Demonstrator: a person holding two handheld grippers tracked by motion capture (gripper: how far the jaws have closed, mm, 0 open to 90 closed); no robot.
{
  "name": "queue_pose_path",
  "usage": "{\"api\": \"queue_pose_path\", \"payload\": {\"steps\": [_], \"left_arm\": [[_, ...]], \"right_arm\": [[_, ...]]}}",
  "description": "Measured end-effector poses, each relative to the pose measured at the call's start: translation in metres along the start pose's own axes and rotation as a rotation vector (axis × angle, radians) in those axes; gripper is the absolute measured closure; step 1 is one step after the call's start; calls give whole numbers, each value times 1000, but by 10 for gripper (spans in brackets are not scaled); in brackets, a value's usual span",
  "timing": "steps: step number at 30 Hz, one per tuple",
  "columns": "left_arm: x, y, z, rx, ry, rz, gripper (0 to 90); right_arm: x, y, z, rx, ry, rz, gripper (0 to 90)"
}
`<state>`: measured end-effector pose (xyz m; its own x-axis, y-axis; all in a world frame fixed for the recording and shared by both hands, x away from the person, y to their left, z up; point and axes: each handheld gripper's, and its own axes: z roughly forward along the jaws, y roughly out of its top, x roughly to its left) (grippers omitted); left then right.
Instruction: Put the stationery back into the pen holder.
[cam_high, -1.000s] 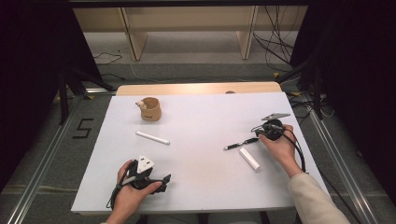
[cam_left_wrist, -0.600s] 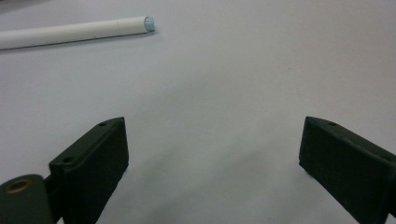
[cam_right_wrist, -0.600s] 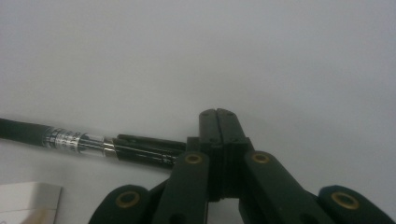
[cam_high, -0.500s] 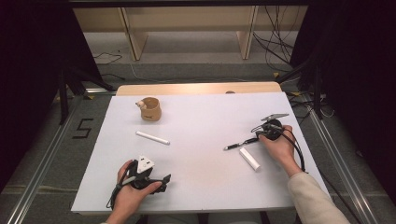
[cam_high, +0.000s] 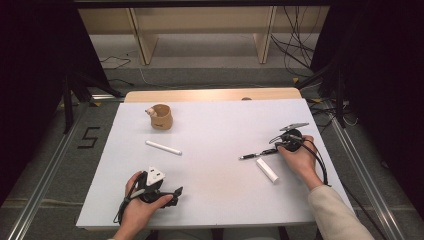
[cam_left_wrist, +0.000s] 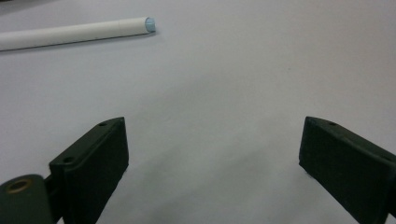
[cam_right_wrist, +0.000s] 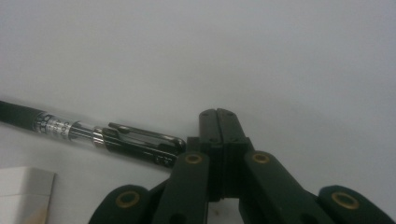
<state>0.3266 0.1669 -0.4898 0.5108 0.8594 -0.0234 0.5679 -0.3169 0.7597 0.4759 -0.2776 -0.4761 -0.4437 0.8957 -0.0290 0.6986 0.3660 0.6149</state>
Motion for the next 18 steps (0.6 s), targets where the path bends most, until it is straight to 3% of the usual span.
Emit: {"api": "queue_pose_path", "payload": {"steps": [18], "left_arm": [[1, 0, -1, 1, 2, 0, 79]], "right_arm": [[7, -12, -12, 33, -19, -16, 900]]}}
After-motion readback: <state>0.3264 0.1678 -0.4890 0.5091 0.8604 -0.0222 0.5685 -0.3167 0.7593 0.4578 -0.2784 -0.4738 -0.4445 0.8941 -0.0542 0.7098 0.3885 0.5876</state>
